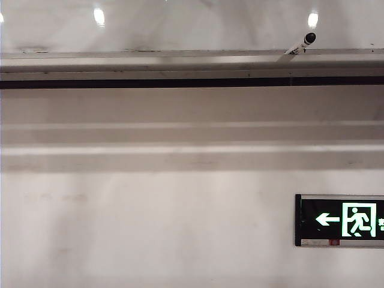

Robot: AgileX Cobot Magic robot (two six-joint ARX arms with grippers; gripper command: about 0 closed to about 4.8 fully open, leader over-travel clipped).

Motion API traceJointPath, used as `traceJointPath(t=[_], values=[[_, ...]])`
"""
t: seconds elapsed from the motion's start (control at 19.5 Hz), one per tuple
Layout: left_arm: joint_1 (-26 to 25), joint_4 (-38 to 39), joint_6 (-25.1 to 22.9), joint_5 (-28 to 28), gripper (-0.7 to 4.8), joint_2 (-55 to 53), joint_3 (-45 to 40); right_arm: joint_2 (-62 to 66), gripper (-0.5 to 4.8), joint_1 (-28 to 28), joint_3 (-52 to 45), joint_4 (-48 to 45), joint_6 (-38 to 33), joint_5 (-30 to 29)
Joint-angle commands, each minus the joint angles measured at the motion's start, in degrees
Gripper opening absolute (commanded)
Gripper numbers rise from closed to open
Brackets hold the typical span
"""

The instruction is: Wipe the whiteboard clean using the black magnetic whiteboard eraser attached to the whiteboard.

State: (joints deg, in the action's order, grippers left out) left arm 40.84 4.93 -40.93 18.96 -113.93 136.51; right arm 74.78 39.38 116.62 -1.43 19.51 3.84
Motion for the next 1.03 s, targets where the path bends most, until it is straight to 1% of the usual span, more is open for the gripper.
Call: traceJointPath(t=[0.05, 0.21, 0.26, 0.41, 0.51, 0.67, 0.72, 0.77, 0.82, 0.92, 0.97, 1.03], values=[[-3.52, -1.14, 0.74, 6.95, 0.88, 1.38, -0.04, -0.24, 0.0, 0.09, 0.17, -0.52, -0.24, -0.15], [-6.34, -0.74, 4.42, 6.29, 0.88, 3.15, 0.59, -0.24, 0.0, 0.09, 0.17, -0.55, -0.24, -0.15], [-8.28, -0.35, 6.64, 6.34, 0.88, 4.07, 0.59, -0.26, 0.0, 0.09, 0.17, -0.55, -0.24, -0.17], [-10.45, 0.81, 10.03, 6.93, 0.88, 5.66, 0.59, -0.24, 0.0, 0.11, 0.17, -0.52, -0.26, -0.15], [-10.73, 2.8, 11.21, 6.49, 0.88, 7.19, 0.57, -0.24, 0.0, 0.09, 0.17, -0.52, -0.24, -0.13], [-10.71, 5.2, 11.23, 6.21, 0.9, 7.85, 0.57, -0.26, 0.0, 0.11, 0.17, -0.52, -0.24, -0.15], [-10.71, 5.81, 11.21, 5.99, 1.17, 7.85, 0.57, -0.26, 0.0, 0.11, 0.17, -0.5, -0.26, -0.15], [-10.71, 7.08, 11.41, 5.16, 2.67, 7.89, 0.57, -0.26, 0.0, 0.11, 0.15, -0.39, -0.24, -0.13], [-10.71, 8.0, 11.41, 4.22, 4.79, 8.0, 0.57, -0.24, 0.0, 0.09, 0.15, -0.28, -0.24, -0.13], [-10.64, 9.11, 11.98, 2.64, 4.79, 8.24, 0.57, -0.22, 0.0, 0.09, 0.15, 0.11, -0.24, -0.09], [-10.6, 10.45, 13.29, 2.27, 4.79, 8.68, 0.57, -0.22, 0.0, 0.07, 0.15, 0.37, -0.24, 0.13], [-10.6, 14.01, 15.91, -0.48, 4.79, 9.97, 0.57, -0.26, 0.0, 0.07, 0.15, 0.87, -0.24, 0.33]])
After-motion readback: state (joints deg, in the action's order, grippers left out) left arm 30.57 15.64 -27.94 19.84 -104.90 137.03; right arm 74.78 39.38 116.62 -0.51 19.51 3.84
